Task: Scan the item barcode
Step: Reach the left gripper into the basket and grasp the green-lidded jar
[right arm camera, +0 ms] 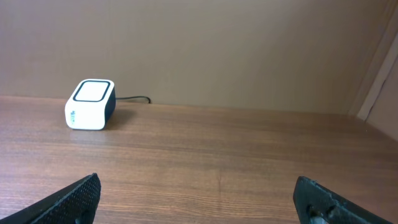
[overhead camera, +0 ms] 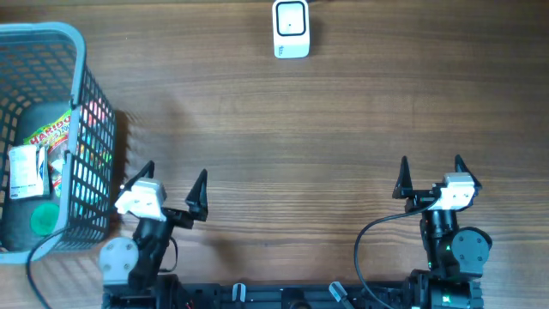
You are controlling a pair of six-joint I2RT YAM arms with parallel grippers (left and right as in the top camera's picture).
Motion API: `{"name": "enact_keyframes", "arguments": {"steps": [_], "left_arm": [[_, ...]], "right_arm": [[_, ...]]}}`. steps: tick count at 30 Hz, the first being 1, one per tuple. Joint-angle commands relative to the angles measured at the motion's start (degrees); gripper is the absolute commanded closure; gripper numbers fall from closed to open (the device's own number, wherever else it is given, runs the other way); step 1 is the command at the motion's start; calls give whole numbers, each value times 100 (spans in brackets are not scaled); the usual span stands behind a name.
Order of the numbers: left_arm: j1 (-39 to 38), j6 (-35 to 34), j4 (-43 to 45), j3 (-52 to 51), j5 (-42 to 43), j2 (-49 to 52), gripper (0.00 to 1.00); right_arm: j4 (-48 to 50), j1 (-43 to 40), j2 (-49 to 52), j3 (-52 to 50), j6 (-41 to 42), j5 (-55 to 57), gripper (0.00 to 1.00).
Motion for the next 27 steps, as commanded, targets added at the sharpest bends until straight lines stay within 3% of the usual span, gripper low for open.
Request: {"name": "enact_keyframes", "arguments": {"steps": [1, 7, 11, 14, 19, 27], "left_arm": [[-28, -63, -251, 892, 522, 553, 0], [-26, -188, -601, 2977, 492, 2761, 0], [-28, -186, -2599, 5442, 710, 4725, 0], [-28, -188, -3335, 6039, 802, 5469, 0], [-26, -197, -3320, 6059, 741, 5945, 0], [20, -1172, -3622, 7322, -1438, 6052, 0]], "right_arm": [[31, 24, 11, -7, -50, -96, 0], [28, 24, 11, -7, -48, -96, 0], [28, 24, 11, -7, -50, -96, 0], [31, 24, 11, -7, -52, -96, 0], [28, 24, 11, -7, -50, -96, 0], [31, 24, 11, -7, -50, -96, 0]]}}
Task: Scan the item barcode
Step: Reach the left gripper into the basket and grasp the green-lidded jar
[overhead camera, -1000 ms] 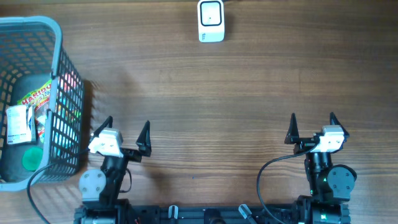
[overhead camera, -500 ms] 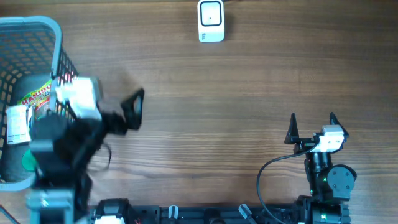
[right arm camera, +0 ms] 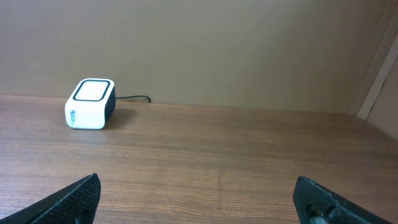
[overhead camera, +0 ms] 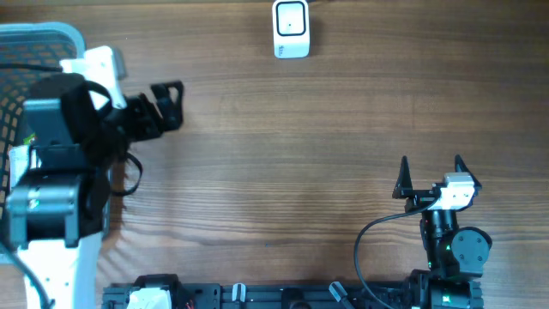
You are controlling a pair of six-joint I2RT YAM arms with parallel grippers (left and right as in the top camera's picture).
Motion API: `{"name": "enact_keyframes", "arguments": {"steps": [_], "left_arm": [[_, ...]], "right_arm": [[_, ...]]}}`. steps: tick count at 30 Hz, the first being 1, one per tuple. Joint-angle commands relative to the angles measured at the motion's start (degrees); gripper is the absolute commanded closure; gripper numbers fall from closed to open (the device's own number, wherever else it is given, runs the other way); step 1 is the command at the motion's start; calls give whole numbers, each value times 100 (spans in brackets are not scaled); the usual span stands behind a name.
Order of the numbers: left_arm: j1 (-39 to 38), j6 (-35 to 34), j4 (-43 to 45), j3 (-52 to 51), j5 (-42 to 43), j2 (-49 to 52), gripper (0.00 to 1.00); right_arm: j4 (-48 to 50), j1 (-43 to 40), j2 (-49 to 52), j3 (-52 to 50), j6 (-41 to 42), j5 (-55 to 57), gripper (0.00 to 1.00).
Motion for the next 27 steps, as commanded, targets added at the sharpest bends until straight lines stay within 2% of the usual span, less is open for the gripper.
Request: {"name": "enact_keyframes", "arguments": {"steps": [1, 3, 5, 7, 12, 14, 20, 24, 27], "left_arm": [[103, -529, -164, 901, -1388, 96, 0], [396, -728, -326, 1346, -2006, 232, 0], [918, -824, -546, 1773, -2256, 407, 0], [1628, -1235, -791, 2006, -2256, 588, 0], [3541, -2841, -1711, 2002, -1963, 1069, 0], [3960, -3145, -1991, 2002, -1808, 1357, 0], [4306, -3947, -2911, 1996, -1803, 2592, 0], [4306, -3945, -3121, 1919, -2072, 3217, 0], [4312, -3943, -3042, 1488, -2452, 3342, 0]], "right_arm": [[31, 24, -2, -7, -50, -94, 0], [31, 24, -2, -7, -48, -94, 0], [31, 24, -2, -7, -50, -94, 0], [28, 24, -2, -7, -48, -94, 0], [31, 24, -2, -7, -48, -94, 0], [28, 24, -2, -7, -48, -94, 0], [31, 24, -2, -7, -50, -94, 0], [31, 24, -2, -7, -48, -94, 0], [28, 24, -2, -7, -48, -94, 0]]}}
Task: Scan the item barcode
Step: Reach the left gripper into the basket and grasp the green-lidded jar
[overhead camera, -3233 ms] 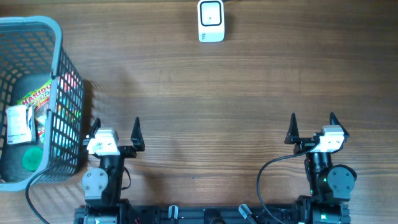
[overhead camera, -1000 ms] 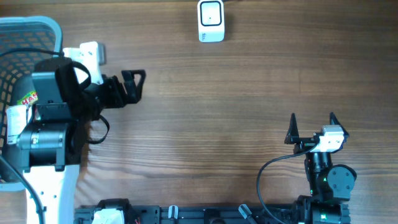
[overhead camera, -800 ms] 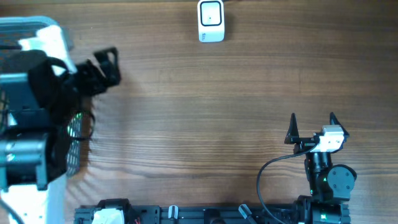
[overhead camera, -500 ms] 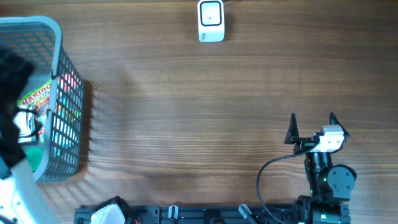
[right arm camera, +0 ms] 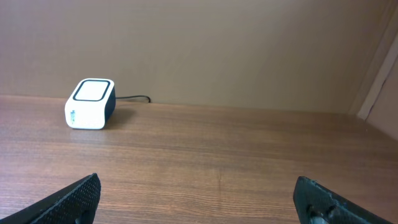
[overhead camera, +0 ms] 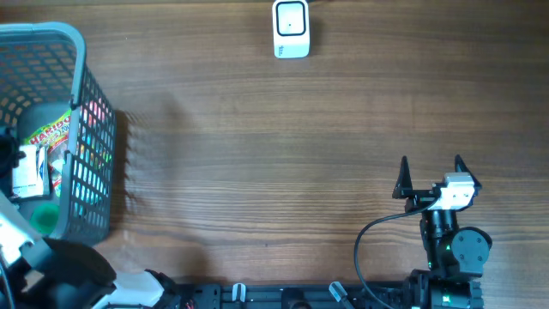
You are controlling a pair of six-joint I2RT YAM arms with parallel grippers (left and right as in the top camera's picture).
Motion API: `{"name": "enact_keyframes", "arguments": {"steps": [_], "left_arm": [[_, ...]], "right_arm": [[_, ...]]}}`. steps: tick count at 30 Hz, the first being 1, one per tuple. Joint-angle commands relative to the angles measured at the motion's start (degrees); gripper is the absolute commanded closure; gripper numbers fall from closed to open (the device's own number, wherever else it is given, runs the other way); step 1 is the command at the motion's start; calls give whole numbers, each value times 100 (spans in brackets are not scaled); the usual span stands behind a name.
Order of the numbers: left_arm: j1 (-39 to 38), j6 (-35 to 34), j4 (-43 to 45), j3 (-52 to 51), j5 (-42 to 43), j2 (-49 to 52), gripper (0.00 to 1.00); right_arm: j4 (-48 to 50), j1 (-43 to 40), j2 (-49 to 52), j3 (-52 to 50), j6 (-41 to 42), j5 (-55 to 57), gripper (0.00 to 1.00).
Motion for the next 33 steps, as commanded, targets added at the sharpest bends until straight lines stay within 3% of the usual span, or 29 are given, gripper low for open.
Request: {"name": "enact_keyframes", "arguments": {"steps": [1, 7, 14, 32, 33], "left_arm": [[33, -140, 138, -562, -459, 76, 0], [210, -140, 656, -1539, -459, 76, 0], [863, -114, 800, -1947, -455, 81, 0], [861, 57, 2603, -3475, 35, 109, 0], [861, 59, 2618, -3508, 57, 109, 9]], "right_arm": [[28, 24, -4, -7, -48, -94, 0], [31, 24, -4, -7, -48, -94, 1], [31, 24, -4, -7, -50, -94, 0], [28, 24, -4, -7, -48, -94, 0], [31, 24, -4, -7, -48, -94, 0]]}}
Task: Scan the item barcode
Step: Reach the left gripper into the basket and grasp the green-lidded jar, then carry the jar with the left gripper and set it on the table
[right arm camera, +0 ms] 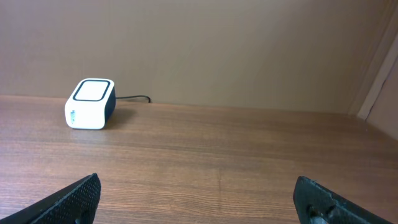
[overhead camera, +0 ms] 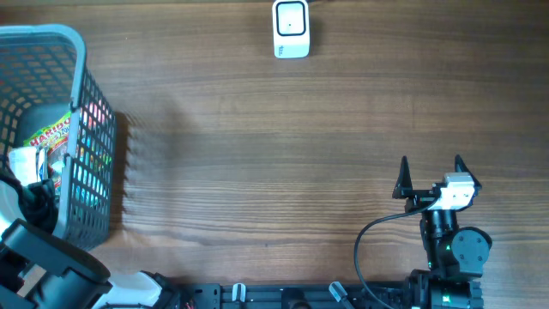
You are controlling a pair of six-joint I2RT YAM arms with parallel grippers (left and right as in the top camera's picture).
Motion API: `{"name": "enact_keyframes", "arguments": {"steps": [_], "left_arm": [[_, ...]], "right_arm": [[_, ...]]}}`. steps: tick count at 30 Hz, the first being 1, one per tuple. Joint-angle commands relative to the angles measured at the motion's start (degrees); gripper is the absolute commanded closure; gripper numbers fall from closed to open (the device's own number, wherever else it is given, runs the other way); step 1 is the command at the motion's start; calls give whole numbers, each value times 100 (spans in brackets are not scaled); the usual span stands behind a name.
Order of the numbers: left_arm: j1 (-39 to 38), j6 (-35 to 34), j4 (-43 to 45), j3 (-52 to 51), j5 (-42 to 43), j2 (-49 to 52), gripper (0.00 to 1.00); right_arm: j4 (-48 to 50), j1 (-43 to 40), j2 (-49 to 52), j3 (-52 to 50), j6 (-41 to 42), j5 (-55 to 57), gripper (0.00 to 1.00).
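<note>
The white barcode scanner [overhead camera: 291,28] with dark sides stands at the table's far edge; the right wrist view has the scanner [right arm camera: 91,103] far off to the left. A grey mesh basket [overhead camera: 93,129] at the far left holds a colourful candy bag [overhead camera: 53,130] and a white labelled packet [overhead camera: 24,163]. My left arm [overhead camera: 21,202] reaches over the basket's near left part, and its fingers are hidden under it. At the front right, my right gripper [overhead camera: 431,163] stands open with nothing between its fingers, as the right gripper [right arm camera: 196,186] also appears in its wrist view.
A dark cable [right arm camera: 134,98] runs from the scanner toward the back wall. Bare wooden tabletop [overhead camera: 283,154] lies between basket, scanner and right arm. The basket's tall right wall stands between its contents and the table's middle.
My left arm has moved from the frame's lower left corner to over the basket's near left part, covering the green lid that showed there. The right arm has not moved.
My left gripper stood open at the front, just right of the basket. Then the left arm was raised over the basket's right rim, gripper pointing right. Then it sat at the frame's left edge, basket contents showing. Now it covers part of them. The right gripper stayed open.
</note>
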Motion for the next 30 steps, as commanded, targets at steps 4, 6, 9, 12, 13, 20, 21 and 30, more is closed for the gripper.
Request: {"name": "enact_keyframes", "arguments": {"steps": [4, 6, 9, 12, 13, 20, 21, 30], "left_arm": [[39, 33, -46, -162, 138, 50, 42], [39, 170, -140, -48, 162, 28, 44], [39, 332, -415, 365, 229, -61, 45], [39, 334, -949, 1270, 599, -234, 45], [39, 337, -1115, 1626, 778, -284, 44], [-256, 767, -1816, 4207, 3200, -831, 44], [-466, 765, -1808, 4380, 3672, -1023, 44], [-4870, 765, -1950, 4393, 2299, -1674, 43]], "right_arm": [[31, 24, -4, -7, -48, -94, 0], [31, 24, -4, -7, -50, -94, 0], [28, 24, -4, -7, -48, -94, 0], [31, 24, -4, -7, -48, -94, 0], [31, 24, -4, -7, -46, -94, 0], [28, 24, -4, -7, -48, -94, 0], [28, 24, -4, -7, -48, -94, 0], [31, 24, -4, -7, -48, -94, 0]]}}
